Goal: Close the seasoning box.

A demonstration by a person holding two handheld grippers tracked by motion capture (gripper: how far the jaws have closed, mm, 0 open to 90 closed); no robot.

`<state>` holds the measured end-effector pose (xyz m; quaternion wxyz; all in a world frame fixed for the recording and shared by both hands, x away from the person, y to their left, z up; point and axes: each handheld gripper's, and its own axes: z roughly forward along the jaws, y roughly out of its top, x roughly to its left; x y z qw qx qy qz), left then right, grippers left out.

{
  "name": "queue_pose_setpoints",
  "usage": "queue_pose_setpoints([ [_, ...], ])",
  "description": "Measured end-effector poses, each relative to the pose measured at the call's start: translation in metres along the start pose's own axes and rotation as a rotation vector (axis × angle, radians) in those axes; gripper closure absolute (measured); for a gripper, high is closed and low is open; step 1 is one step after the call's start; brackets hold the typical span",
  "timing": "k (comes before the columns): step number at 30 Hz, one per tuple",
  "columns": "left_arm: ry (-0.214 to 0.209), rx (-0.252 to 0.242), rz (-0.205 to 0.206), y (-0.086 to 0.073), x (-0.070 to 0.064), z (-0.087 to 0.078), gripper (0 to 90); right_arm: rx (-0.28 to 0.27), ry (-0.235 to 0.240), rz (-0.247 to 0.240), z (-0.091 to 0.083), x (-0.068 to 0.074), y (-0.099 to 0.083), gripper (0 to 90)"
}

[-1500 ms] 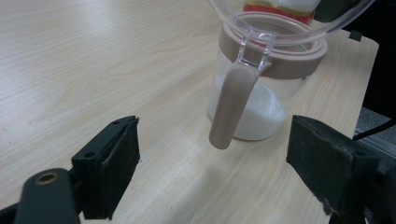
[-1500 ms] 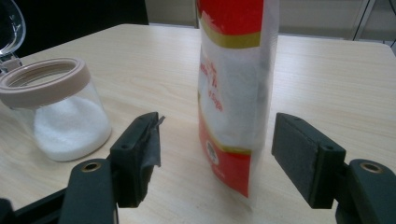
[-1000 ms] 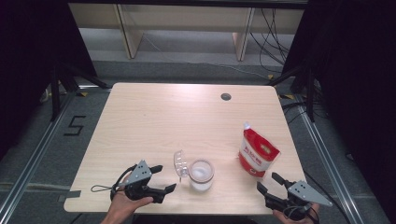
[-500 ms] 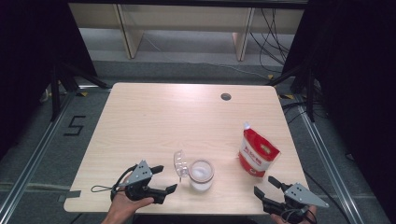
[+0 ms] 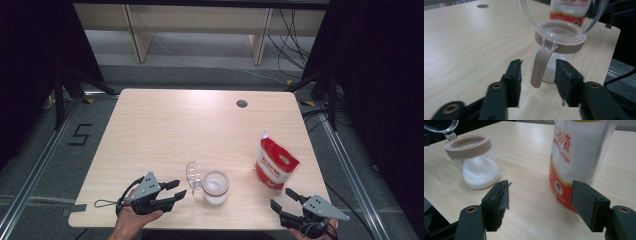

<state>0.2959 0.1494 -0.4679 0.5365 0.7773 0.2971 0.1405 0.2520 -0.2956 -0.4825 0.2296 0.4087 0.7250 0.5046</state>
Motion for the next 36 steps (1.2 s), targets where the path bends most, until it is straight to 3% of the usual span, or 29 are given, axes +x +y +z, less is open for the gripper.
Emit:
queue_pose_setpoints([
  [1, 0.000, -0.002, -0.005, 0.001, -0.001, -0.001, 68.9, -0.004, 0.005, -0.015, 0.001, -0.001, 0.000, 32.2],
  [3, 0.002, -0.008, -0.002, 0.002, -0.002, 0.000, 76.1, 0.009, 0.004, 0.001, 0.001, 0.001, 0.000, 32.2],
  [5, 0.004, 0.004, 0.022, 0.004, -0.003, -0.001, 81.5, 0.006, -0.002, -0.015, 0.002, 0.001, 0.000, 32.2],
  [8, 0.003, -0.003, 0.020, 0.007, -0.007, 0.002, 87.2, 0.014, -0.010, -0.016, 0.001, 0.000, -0.001, 32.4],
  [10, -0.003, 0.002, 0.044, 0.009, -0.009, 0.004, 89.1, 0.016, -0.003, -0.012, 0.002, 0.000, -0.001, 32.5],
  [13, -0.004, 0.014, 0.056, 0.012, -0.013, 0.007, 89.3, 0.013, -0.009, -0.024, 0.002, 0.000, -0.001, 32.5],
  [14, -0.010, 0.013, 0.075, 0.014, -0.013, 0.007, 89.3, 0.019, -0.003, -0.005, 0.002, 0.001, -0.001, 32.5],
  [15, -0.007, 0.017, 0.055, 0.014, -0.015, 0.008, 89.3, 0.018, -0.003, -0.008, 0.002, 0.001, -0.001, 32.5],
  [16, -0.019, 0.015, 0.091, 0.015, -0.014, 0.009, 89.3, 0.017, -0.003, -0.008, 0.002, 0.001, -0.001, 32.5],
  [21, -0.009, 0.016, 0.070, 0.016, -0.017, 0.009, 89.3, 0.017, -0.008, -0.018, 0.002, 0.001, -0.001, 32.5],
  [22, -0.011, 0.014, 0.068, 0.017, -0.018, 0.010, 89.3, 0.035, -0.001, 0.004, 0.001, 0.002, -0.001, 32.5],
  [23, -0.018, 0.013, 0.098, 0.018, -0.017, 0.010, 89.3, 0.033, -0.002, 0.005, 0.002, 0.003, -0.001, 32.5],
  [24, -0.018, 0.013, 0.079, 0.018, -0.020, 0.011, 89.3, 0.034, -0.002, 0.005, 0.002, 0.003, -0.001, 32.5],
  [26, -0.019, 0.012, 0.110, 0.020, -0.019, 0.012, 89.3, 0.027, -0.002, -0.020, 0.002, 0.001, -0.001, 32.5],
  [29, -0.017, 0.012, 0.084, 0.019, -0.021, 0.014, 89.3, 0.020, -0.003, -0.016, 0.003, 0.001, -0.001, 32.6],
  [32, -0.027, 0.008, 0.104, 0.020, -0.020, 0.015, 89.3, 0.018, 0.002, -0.020, 0.003, 0.001, -0.001, 32.6],
  [36, -0.034, 0.009, 0.089, 0.020, -0.021, 0.016, 89.2, 0.027, -0.006, 0.000, 0.002, 0.003, -0.002, 32.6],
])
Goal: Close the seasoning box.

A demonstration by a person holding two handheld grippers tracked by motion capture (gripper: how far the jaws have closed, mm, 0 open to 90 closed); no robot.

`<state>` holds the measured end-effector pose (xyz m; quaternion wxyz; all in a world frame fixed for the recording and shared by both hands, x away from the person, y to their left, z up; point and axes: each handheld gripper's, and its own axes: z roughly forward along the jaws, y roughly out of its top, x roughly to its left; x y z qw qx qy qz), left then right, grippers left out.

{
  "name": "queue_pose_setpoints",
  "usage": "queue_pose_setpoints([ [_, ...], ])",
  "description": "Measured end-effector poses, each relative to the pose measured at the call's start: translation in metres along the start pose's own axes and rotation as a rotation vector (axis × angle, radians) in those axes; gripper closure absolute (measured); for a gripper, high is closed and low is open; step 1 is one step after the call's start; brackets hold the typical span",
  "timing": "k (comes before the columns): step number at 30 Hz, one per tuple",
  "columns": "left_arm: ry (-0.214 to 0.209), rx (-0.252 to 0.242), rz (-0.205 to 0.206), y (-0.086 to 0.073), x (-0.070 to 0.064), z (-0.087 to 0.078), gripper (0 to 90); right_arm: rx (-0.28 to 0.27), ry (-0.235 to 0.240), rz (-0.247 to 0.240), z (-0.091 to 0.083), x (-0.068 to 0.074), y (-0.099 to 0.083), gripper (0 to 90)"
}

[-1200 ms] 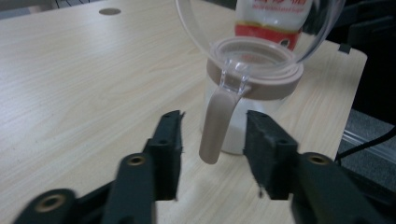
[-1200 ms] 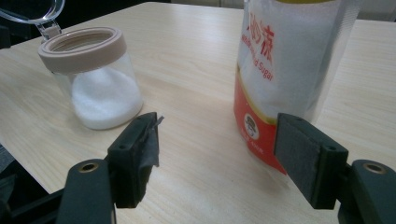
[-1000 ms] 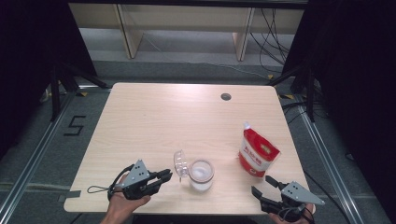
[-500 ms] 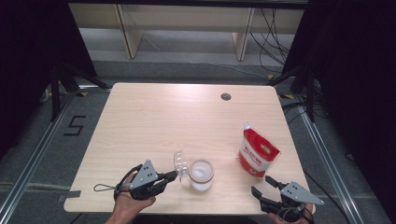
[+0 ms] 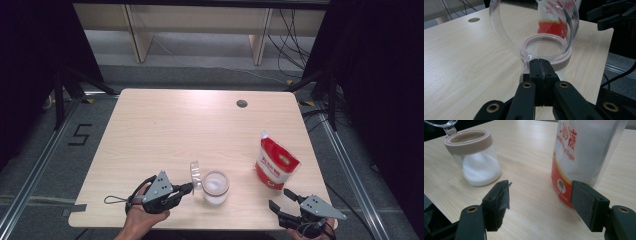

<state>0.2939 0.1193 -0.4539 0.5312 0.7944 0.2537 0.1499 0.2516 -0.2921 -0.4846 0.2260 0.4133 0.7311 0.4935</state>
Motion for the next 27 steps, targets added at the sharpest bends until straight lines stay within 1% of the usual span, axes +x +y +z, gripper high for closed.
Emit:
queue_pose_setpoints([
  [2, 0.003, -0.005, 0.012, 0.0005, -0.0005, 0.0005, 89.2, 0.001, 0.000, 0.000, 0.0000, 0.0001, -0.0001, 32.6],
  [4, -0.002, -0.002, 0.022, 0.0013, -0.0005, 0.0007, 89.2, 0.008, 0.006, -0.004, -0.0004, -0.0002, 0.0002, 32.6],
  [5, -0.002, -0.004, 0.012, 0.0011, -0.0014, 0.0012, 89.2, -0.001, 0.000, 0.004, -0.0001, 0.0003, 0.0000, 32.6],
  [6, -0.004, -0.006, 0.017, 0.0013, -0.0016, 0.0014, 89.2, 0.006, 0.008, -0.002, -0.0006, -0.0005, 0.0006, 32.6],
  [7, -0.007, -0.007, 0.006, 0.0012, -0.0025, 0.0017, 89.2, 0.008, 0.006, 0.003, -0.0007, 0.0002, 0.0004, 32.6],
  [9, -0.015, -0.006, 0.013, 0.0020, -0.0022, 0.0018, 89.1, 0.008, 0.006, 0.002, -0.0007, 0.0000, 0.0004, 32.6],
  [10, -0.014, -0.004, 0.012, 0.0025, -0.0025, 0.0017, 89.0, 0.006, 0.005, -0.002, -0.0004, -0.0002, 0.0003, 32.6],
  [11, -0.006, -0.002, 0.021, 0.0035, -0.0025, 0.0010, 88.9, 0.007, 0.006, 0.002, -0.0007, 0.0000, 0.0004, 32.6],
  [13, -0.020, -0.010, 0.008, 0.0040, -0.0030, 0.0009, 88.3, 0.006, 0.006, 0.000, -0.0008, -0.0001, 0.0005, 32.6],
  [14, -0.015, -0.006, 0.005, 0.0044, -0.0035, -0.0002, 88.1, 0.007, 0.007, 0.005, -0.0009, 0.0003, 0.0005, 32.6],
  [15, -0.017, -0.007, 0.027, 0.0049, -0.0021, -0.0007, 87.2, 0.005, 0.008, 0.007, -0.0008, 0.0004, 0.0006, 32.6],
  [16, -0.016, -0.008, 0.024, 0.0046, -0.0019, -0.0010, 86.3, 0.007, 0.007, 0.004, -0.0008, 0.0002, 0.0005, 32.6],
  [18, -0.028, -0.015, 0.024, 0.0043, -0.0008, -0.0015, 85.5, 0.006, 0.008, 0.007, -0.0007, 0.0004, 0.0005, 32.6],
  [19, -0.030, -0.014, -0.006, 0.0036, -0.0017, -0.0021, 84.8, 0.010, 0.008, 0.016, -0.0010, 0.0011, 0.0005, 32.6],
  [20, -0.038, -0.007, 0.012, 0.0040, -0.0001, -0.0031, 83.5, 0.007, 0.008, -0.005, -0.0005, -0.0005, 0.0007, 32.6],
  [21, -0.035, -0.007, -0.001, 0.0034, -0.0007, -0.0036, 82.1, 0.006, 0.009, -0.007, -0.0005, -0.0006, 0.0007, 32.6],
  [23, -0.042, -0.008, -0.012, 0.0019, -0.0001, -0.0035, 79.1, 0.006, 0.008, -0.004, -0.0006, -0.0003, 0.0005, 32.6],
  [24, -0.046, -0.005, -0.031, 0.0012, -0.0007, -0.0034, 77.6, 0.005, 0.008, -0.005, -0.0006, -0.0004, 0.0005, 32.6],
  [25, -0.049, -0.004, -0.020, 0.0013, 0.0004, -0.0035, 74.8, 0.007, 0.009, -0.003, -0.0006, -0.0003, 0.0006, 32.6],
  [26, -0.044, -0.002, -0.042, 0.0008, -0.0005, -0.0037, 71.1, 0.007, 0.010, -0.004, -0.0006, -0.0002, 0.0006, 32.6],
  [27, -0.048, -0.005, -0.049, 0.0003, -0.0002, -0.0035, 69.3, -0.003, 0.005, -0.004, 0.0000, 0.0001, 0.0003, 32.6],
])
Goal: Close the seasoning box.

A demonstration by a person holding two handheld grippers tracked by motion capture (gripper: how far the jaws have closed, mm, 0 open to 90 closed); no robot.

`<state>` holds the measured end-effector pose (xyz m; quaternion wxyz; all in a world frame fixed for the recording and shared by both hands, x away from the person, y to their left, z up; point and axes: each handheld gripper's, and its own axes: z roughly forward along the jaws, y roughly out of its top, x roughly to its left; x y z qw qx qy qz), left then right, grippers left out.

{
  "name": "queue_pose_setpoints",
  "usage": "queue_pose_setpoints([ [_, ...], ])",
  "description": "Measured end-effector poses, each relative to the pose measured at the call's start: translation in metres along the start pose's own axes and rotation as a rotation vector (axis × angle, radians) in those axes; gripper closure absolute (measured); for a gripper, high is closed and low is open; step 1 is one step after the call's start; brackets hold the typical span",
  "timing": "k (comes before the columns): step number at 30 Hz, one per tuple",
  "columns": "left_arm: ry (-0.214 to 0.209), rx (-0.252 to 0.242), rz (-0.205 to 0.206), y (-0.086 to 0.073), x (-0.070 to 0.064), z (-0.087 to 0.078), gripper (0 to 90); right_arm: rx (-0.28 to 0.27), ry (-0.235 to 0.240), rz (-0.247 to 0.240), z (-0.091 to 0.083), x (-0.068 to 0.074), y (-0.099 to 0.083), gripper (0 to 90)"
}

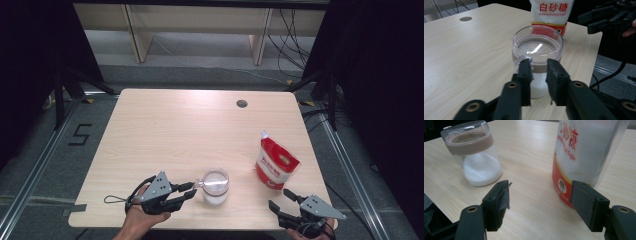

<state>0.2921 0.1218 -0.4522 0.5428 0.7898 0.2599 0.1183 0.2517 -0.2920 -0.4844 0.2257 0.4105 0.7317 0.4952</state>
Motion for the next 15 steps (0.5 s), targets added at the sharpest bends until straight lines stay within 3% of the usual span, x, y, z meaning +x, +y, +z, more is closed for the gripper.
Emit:
queue_pose_setpoints([
  [3, -0.012, 0.010, 0.023, -0.0009, 0.0027, -0.0018, 64.0, 0.007, 0.001, -0.009, 0.0000, -0.0009, 0.0002, 32.6],
  [7, -0.007, 0.019, -0.008, -0.0035, 0.0017, -0.0048, 56.0, -0.003, 0.011, -0.014, 0.0006, -0.0008, 0.0002, 32.5],
  [9, -0.018, 0.011, 0.018, -0.0037, 0.0048, -0.0060, 51.9, -0.003, 0.011, -0.012, 0.0006, -0.0006, 0.0002, 32.5],
  [11, -0.010, 0.004, -0.014, -0.0047, 0.0050, -0.0064, 46.7, -0.005, 0.011, -0.011, 0.0005, -0.0007, 0.0003, 32.5],
  [13, -0.009, 0.018, 0.007, -0.0046, 0.0070, -0.0079, 43.0, -0.003, 0.012, -0.011, 0.0005, -0.0008, 0.0002, 32.5],
  [15, 0.009, 0.028, -0.011, -0.0062, 0.0054, -0.0078, 39.1, -0.003, 0.011, -0.012, 0.0006, -0.0007, 0.0003, 32.4],
])
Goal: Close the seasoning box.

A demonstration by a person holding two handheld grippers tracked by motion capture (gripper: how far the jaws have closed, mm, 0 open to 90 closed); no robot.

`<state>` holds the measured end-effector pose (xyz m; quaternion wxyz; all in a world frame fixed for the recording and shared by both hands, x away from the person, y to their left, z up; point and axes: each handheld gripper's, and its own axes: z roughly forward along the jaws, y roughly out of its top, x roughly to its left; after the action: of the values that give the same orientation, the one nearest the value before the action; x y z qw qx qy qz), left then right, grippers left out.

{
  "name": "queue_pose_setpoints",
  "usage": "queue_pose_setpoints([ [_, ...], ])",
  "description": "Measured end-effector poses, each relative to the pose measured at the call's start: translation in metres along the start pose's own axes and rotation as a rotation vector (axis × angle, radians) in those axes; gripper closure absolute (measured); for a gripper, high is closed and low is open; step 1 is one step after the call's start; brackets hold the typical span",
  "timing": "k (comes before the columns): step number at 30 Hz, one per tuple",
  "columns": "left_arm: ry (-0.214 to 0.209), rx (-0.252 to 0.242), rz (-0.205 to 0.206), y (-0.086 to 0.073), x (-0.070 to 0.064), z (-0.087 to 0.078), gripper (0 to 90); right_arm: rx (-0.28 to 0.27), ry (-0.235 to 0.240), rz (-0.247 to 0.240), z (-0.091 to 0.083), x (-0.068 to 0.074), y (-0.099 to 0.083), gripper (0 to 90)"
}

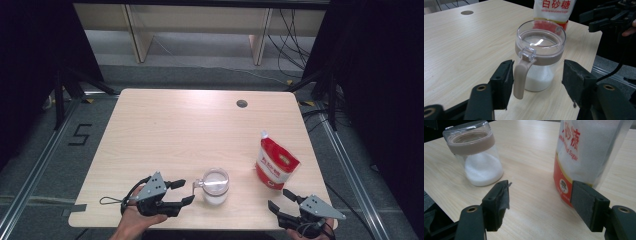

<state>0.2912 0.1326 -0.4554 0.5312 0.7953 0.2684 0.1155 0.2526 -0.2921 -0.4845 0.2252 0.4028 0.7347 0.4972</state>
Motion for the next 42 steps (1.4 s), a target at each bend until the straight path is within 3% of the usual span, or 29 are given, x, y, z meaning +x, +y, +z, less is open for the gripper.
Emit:
queue_pose_setpoints([
  [4, 0.008, 0.025, 0.008, -0.003, 0.001, 0.000, 32.2, 0.000, -0.002, -0.001, 0.000, 0.000, 0.000, 32.4],
  [5, 0.013, 0.024, -0.017, -0.005, 0.000, 0.000, 30.7, -0.001, -0.002, -0.001, 0.000, 0.000, 0.000, 32.4],
  [8, 0.018, 0.037, -0.011, -0.009, 0.001, -0.002, 26.1, 0.000, -0.002, -0.001, 0.000, 0.000, 0.000, 32.3],
  [11, 0.028, 0.040, -0.039, -0.013, 0.001, -0.005, 22.6, 0.007, -0.005, 0.020, -0.001, 0.003, 0.000, 32.3],
  [14, 0.040, 0.052, -0.036, -0.015, 0.002, -0.009, 20.7, 0.005, -0.007, 0.007, -0.001, 0.003, 0.000, 32.3],
  [17, 0.044, 0.056, -0.035, -0.017, 0.001, -0.012, 19.1, 0.000, -0.006, -0.017, 0.000, 0.002, 0.001, 32.2],
  [18, 0.045, 0.058, -0.034, -0.018, 0.001, -0.012, 18.7, 0.010, 0.008, 0.002, 0.000, 0.004, 0.001, 32.2],
  [24, 0.048, 0.075, -0.035, -0.025, -0.001, -0.015, 18.7, 0.010, 0.009, -0.006, 0.000, 0.004, 0.001, 32.0],
  [27, 0.044, 0.091, -0.023, -0.029, -0.002, -0.015, 18.5, 0.011, 0.009, 0.019, 0.001, 0.006, 0.000, 31.5],
  [31, 0.049, 0.101, -0.031, -0.033, -0.004, -0.014, 16.8, 0.025, 0.003, 0.016, 0.000, 0.006, 0.000, 30.8],
  [33, 0.048, 0.114, -0.015, -0.034, -0.002, -0.015, 16.8, 0.021, 0.003, 0.002, 0.000, 0.005, 0.000, 30.2],
  [36, 0.043, 0.113, -0.032, -0.036, -0.004, -0.014, 16.7, 0.031, 0.002, 0.016, 0.000, 0.007, 0.000, 28.4],
  [37, 0.037, 0.125, -0.026, -0.036, -0.004, -0.014, 16.7, 0.026, 0.002, -0.010, 0.001, 0.004, 0.000, 27.6],
  [41, 0.020, 0.128, 0.015, -0.036, -0.002, -0.013, 16.5, 0.034, -0.001, -0.027, 0.002, 0.005, 0.000, 24.4],
  [42, 0.026, 0.131, -0.011, -0.037, -0.004, -0.013, 16.5, 0.038, 0.002, -0.018, 0.003, 0.005, 0.000, 23.6],
])
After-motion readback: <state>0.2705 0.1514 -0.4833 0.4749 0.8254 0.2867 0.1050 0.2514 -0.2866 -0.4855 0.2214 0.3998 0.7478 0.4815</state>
